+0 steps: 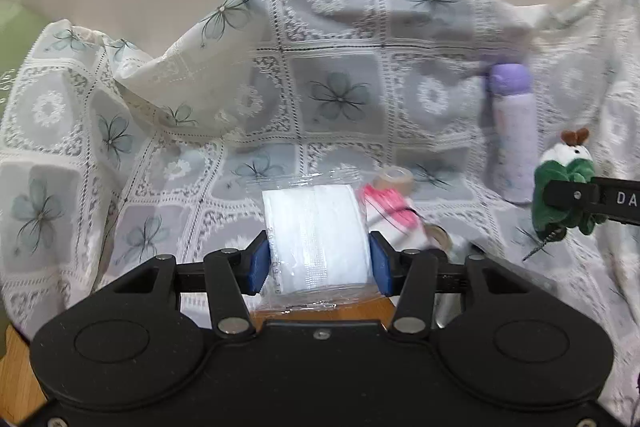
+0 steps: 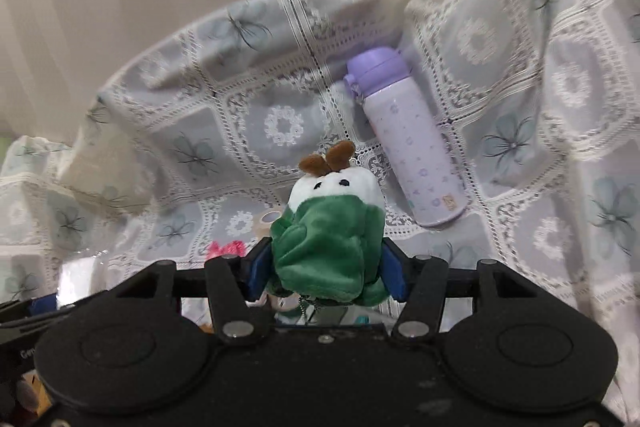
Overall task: Organize soft objects
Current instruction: 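Carry the white packet and green plush toward the basket with both grippers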
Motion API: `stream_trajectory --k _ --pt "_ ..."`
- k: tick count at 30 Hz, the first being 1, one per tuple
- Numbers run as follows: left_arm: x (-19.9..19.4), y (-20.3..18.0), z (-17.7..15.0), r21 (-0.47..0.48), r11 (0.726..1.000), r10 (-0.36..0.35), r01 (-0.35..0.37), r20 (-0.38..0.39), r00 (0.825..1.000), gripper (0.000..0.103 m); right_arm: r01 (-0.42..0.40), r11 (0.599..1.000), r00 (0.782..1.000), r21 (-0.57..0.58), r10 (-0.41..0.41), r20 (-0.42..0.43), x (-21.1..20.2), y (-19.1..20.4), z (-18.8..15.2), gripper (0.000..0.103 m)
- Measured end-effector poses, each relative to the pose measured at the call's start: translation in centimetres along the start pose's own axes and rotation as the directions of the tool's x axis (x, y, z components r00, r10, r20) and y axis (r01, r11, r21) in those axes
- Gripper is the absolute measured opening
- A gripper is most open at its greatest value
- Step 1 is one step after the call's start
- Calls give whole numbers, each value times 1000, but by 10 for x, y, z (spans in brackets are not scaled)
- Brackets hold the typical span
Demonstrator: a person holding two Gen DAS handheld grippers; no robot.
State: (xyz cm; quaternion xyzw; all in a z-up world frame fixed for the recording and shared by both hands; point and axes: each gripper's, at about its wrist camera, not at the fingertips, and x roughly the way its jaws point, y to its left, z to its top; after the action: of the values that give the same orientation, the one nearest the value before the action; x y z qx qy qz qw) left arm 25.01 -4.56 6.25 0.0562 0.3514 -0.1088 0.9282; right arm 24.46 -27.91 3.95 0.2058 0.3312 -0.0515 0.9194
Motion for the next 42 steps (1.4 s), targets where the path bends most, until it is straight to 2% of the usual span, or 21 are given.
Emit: stream_trajectory --k 12,27,34,42 --pt "-70 -31 -75 1 997 -77 77 -83 994 49 -61 998 998 -5 61 -28 -98 -4 -73 56" --pt "-114 -51 -155 -14 995 -98 97 -168 981 49 -58 996 991 69 66 -116 -170 -20 -170 56" --pt "-127 -56 -179 -13 995 -99 98 -189 977 49 -65 996 990 67 73 -120 -194 -19 -193 56" --pt "-131 -61 -199 -26 991 -133 130 -235 963 50 -67 996 991 64 74 -116 -210 -17 -205 57"
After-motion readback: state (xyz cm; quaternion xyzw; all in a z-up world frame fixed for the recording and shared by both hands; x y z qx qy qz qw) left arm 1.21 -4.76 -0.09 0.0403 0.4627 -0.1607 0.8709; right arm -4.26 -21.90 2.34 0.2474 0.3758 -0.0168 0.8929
